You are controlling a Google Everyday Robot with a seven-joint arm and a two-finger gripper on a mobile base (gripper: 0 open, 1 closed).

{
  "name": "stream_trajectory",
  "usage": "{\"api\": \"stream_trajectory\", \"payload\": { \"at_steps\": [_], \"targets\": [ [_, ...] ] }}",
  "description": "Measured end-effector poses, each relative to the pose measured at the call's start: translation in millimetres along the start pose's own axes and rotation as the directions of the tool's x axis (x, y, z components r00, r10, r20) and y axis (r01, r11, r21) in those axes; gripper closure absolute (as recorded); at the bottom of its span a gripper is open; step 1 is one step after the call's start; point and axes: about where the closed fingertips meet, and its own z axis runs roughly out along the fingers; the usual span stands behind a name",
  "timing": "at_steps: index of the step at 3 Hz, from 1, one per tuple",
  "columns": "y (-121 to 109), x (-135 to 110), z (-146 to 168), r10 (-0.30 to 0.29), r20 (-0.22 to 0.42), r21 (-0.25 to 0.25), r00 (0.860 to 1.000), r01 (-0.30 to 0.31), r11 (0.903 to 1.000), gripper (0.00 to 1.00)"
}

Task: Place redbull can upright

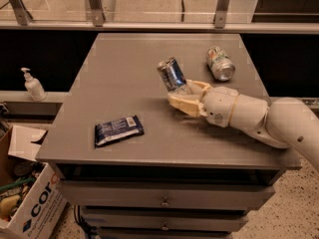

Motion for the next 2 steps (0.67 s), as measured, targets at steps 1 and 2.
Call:
{"api": "stream_trajectory", "payload": {
  "at_steps": [1,2],
  "targets": [
    [-1.4,2.5,-5.8,0.002,-0.002,0.008,1.0,-0.001,1.0,1.0],
    [-1.5,0.9,-5.9,0.002,-0.002,0.008,1.0,-0.002,1.0,1.0]
  ]
}}
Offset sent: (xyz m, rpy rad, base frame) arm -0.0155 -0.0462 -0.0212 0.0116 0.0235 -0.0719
